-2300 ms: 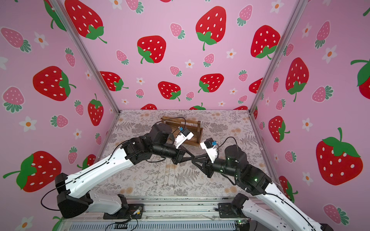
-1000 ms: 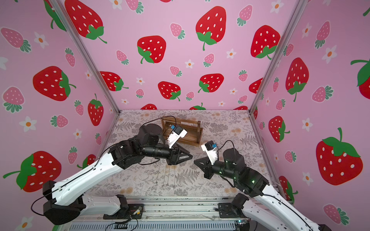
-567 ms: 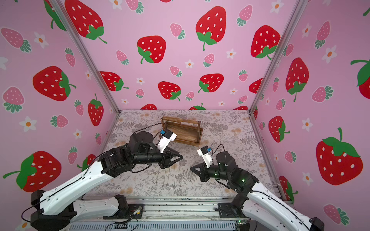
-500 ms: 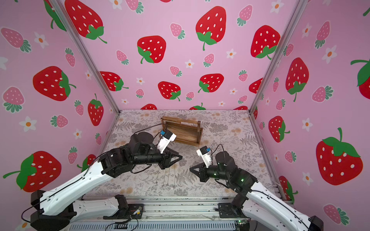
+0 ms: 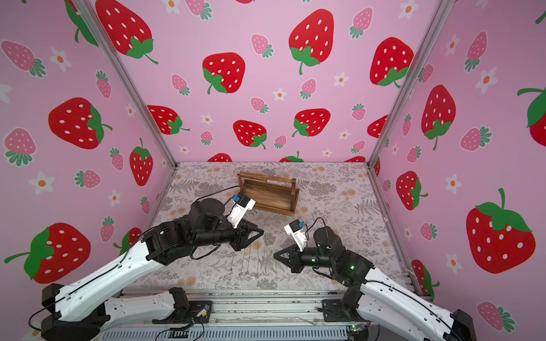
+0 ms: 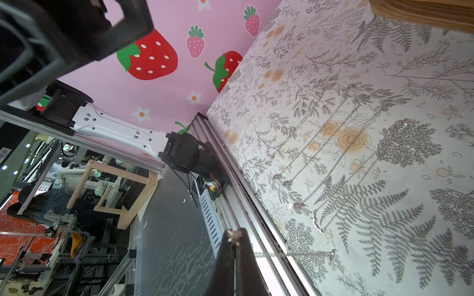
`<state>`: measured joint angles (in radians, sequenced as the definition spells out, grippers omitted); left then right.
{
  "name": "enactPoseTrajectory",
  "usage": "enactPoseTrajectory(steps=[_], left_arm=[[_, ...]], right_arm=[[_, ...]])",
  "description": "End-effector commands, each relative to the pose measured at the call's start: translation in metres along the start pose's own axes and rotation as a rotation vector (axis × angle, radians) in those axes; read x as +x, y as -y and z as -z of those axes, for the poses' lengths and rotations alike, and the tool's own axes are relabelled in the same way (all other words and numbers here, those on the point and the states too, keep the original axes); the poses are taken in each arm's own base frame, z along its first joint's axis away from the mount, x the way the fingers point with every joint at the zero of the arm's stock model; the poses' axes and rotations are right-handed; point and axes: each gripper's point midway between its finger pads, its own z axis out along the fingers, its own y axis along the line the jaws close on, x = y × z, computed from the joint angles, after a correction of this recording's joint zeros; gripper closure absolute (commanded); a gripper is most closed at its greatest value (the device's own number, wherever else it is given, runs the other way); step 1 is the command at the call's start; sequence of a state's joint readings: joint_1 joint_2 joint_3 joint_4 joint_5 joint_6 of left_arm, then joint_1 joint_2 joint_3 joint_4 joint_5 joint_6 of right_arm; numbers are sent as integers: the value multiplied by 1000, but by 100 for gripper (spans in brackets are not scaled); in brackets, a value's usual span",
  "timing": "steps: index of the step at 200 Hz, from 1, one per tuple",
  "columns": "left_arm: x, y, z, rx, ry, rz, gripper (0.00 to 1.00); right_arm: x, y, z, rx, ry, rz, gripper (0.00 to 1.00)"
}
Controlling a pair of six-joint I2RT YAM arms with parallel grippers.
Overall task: Take the necklace off the jewelry display stand
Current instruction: Place the necklace at the center of the board.
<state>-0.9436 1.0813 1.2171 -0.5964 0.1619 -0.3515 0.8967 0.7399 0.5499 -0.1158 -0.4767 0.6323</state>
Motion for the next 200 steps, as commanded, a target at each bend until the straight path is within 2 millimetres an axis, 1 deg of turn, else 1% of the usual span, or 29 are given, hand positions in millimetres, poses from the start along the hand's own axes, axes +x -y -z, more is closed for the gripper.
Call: enactPoseTrajectory(steps=[1,54,79,100,143,158,200], left_arm=[[4,-3,2,-16,-1,-21,62],[4,-4,2,-19,-5,-24,62],[4,-4,2,-19,-5,-25,62],[4,-3,2,-19,-8,-27,62],[2,-3,2,-20,-8,-27,62],[3,-3,2,-18,-8,-28,62],[2,-3,-1,-22,-17,-30,62]], right_arm=[[4,-2,-4,-18,-8,0,100],[9,4,-11,-13,-16,-11,100],[10,9,-12,7,-9,-19,100],[11,27,-13,86,10,-54,100],[17,58,-20,202,20,-99,100],[16,65,-21,233,27,-101,100],[11,75,-27,271,25,-100,100]])
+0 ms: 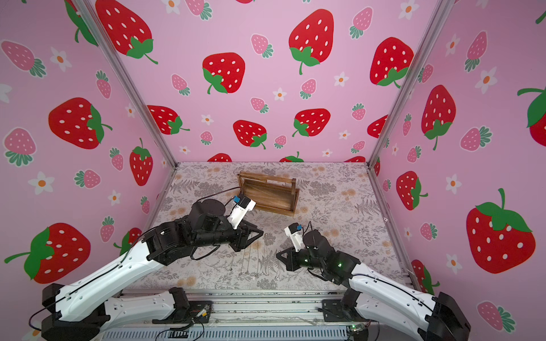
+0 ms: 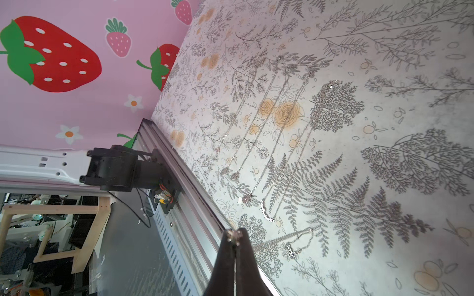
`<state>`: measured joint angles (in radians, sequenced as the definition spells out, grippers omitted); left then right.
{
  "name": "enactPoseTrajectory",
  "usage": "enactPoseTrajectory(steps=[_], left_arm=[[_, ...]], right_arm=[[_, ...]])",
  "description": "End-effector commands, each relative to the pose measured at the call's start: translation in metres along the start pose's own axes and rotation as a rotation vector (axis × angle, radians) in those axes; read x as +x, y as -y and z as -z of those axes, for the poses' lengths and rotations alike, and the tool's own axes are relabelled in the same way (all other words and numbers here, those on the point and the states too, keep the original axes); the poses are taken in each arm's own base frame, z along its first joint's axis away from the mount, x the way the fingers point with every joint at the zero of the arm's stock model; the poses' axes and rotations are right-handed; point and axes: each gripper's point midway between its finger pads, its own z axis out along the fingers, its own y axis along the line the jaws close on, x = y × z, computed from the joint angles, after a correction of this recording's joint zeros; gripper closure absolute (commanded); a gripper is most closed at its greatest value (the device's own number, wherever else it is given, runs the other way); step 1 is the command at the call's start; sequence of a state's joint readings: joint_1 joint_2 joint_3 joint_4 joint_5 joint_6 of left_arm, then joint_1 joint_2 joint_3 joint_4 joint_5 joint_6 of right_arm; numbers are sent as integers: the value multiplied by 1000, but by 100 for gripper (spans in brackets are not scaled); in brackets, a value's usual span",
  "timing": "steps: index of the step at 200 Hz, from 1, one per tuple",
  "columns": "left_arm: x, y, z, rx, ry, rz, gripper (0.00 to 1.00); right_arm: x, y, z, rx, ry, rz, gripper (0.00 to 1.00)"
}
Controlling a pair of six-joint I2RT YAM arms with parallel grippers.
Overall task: Take the necklace off the jewelry display stand
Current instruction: Place the necklace at the center of the board.
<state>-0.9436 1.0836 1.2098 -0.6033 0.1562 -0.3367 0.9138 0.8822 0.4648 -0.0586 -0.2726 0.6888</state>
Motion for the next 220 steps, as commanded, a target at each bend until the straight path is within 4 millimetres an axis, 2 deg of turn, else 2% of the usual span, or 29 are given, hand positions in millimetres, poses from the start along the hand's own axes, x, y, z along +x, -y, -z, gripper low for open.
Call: enactPoseTrajectory(steps=[1,16,65,103,220], left_arm=[[-2,0,1,-11,-3,-18,62],[-2,-1,0,-13,-6,-20,62],[-1,-9,-5,-55,-10,-40,62],[3,-16,-16,-73,-19,-43,61],[12,-33,-27,-109,-39,-33,61]], right_arm=[[-12,2,-2,21,40,6,100],[-17,3,-1,29,56,4,100],[-21,33,-15,121,42,-34,100],[-24,54,-29,190,15,-28,100],[-40,101,-58,326,-8,-82,100]])
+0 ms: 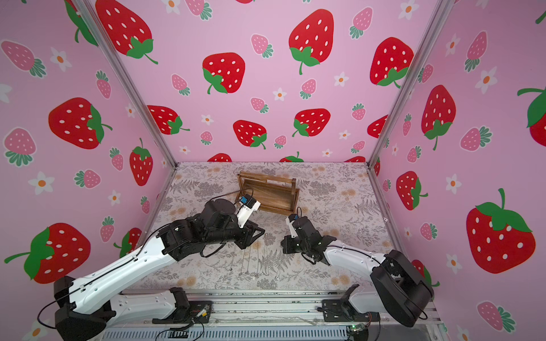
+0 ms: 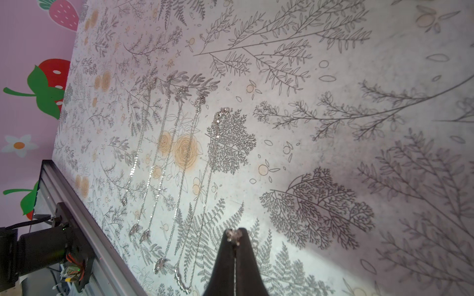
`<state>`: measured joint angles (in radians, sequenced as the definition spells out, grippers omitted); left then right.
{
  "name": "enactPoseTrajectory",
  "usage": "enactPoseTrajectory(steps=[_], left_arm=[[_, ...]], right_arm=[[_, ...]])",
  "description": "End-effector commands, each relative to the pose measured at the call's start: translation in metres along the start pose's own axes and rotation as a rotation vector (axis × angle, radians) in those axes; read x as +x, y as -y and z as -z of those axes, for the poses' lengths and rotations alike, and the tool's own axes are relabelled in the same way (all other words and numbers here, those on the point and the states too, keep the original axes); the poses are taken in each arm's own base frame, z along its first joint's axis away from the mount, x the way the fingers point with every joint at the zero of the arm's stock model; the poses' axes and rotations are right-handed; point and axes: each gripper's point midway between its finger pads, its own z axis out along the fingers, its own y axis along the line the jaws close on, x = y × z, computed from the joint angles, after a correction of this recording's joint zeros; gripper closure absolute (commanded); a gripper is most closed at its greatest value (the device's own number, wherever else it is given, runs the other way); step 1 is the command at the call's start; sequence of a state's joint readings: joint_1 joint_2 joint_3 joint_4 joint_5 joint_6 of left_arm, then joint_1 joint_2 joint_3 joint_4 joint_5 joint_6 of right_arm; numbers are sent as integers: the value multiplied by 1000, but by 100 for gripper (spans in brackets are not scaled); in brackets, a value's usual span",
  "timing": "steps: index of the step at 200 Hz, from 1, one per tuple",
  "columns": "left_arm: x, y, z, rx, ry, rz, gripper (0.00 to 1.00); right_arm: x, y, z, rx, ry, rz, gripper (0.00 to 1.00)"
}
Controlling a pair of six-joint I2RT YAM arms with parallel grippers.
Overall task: Take the necklace off the jewelry display stand
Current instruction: Place the necklace at the center of the board.
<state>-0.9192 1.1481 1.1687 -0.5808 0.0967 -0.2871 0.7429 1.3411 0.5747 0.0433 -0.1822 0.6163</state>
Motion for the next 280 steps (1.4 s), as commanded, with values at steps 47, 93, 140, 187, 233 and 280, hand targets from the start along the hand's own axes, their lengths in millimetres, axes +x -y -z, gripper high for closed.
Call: enactPoseTrajectory(steps=[47,93,140,187,233,280], left_arm=[[3,-6,-2,-7,8,-2,61],[5,-9,-2,-9,6,-2,61],[9,-13,-1,-13,2,2,61],[10,-15,4,-12,2,1,61],[15,-17,4,-12,-9,4,61],[14,-17,7,-12,-4,3,60]], right_arm=[[-22,8,-14,51,25,-12,100],[-27,8,-26,55,5,-25,100],[-31,5,-38,42,-11,-39,100],[-38,2,-46,38,-11,-49,100],[-39,3,-53,47,-20,-53,100],[-40,5,-57,58,-25,-51,100]])
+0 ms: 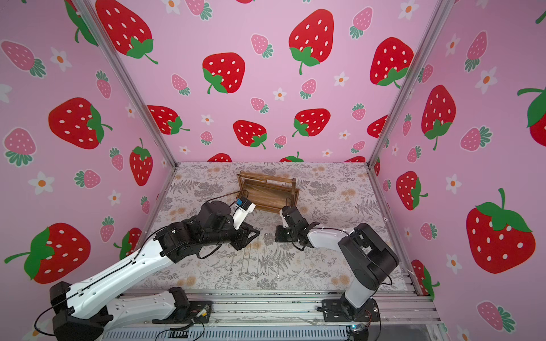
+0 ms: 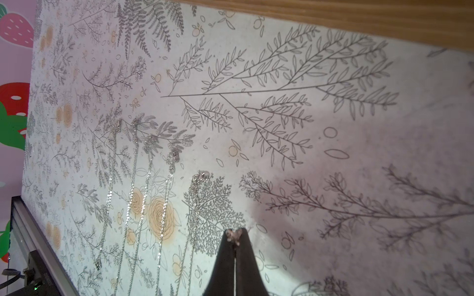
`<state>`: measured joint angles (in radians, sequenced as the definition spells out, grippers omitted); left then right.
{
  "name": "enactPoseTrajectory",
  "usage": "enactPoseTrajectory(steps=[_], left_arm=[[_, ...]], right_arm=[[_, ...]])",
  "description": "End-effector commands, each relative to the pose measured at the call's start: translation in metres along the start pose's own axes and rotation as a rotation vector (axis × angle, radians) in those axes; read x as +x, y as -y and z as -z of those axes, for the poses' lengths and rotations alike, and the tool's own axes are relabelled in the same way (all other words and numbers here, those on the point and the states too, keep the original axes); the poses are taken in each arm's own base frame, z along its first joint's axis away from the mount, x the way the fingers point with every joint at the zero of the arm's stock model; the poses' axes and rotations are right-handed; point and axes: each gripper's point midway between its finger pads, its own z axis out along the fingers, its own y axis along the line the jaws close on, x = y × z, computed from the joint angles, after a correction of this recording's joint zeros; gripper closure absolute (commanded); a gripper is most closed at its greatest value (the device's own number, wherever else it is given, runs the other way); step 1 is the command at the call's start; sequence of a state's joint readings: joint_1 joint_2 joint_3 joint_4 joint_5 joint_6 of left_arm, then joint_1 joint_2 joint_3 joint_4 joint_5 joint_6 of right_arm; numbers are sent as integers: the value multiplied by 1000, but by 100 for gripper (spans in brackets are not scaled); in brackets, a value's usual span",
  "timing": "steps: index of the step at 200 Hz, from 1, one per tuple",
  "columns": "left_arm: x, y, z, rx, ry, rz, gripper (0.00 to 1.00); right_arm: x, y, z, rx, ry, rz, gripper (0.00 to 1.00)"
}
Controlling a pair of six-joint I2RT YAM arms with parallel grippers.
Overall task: Take the necklace off the jewelry display stand
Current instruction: Place the necklace at the center of the board.
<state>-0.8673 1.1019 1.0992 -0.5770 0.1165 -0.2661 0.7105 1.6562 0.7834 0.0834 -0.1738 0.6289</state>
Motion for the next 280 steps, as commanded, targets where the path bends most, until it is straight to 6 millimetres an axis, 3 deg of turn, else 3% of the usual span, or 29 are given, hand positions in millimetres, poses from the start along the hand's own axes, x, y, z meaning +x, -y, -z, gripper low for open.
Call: enactPoseTrajectory(steps=[1,141,167,231,280], left_arm=[[-1,1,5,12,7,-9,60],[-3,-1,6,4,3,-9,60],[-2,3,7,27,-4,-11,60],[-1,5,8,37,-4,-11,61],[-1,5,9,37,-5,-8,61]], right_arm=[[-7,-3,-1,-2,8,-4,100],[-11,2,-7,18,9,-2,100],[-12,1,-8,16,6,-2,93],[-14,1,-7,14,12,-1,92],[-14,1,-8,12,13,-6,82]])
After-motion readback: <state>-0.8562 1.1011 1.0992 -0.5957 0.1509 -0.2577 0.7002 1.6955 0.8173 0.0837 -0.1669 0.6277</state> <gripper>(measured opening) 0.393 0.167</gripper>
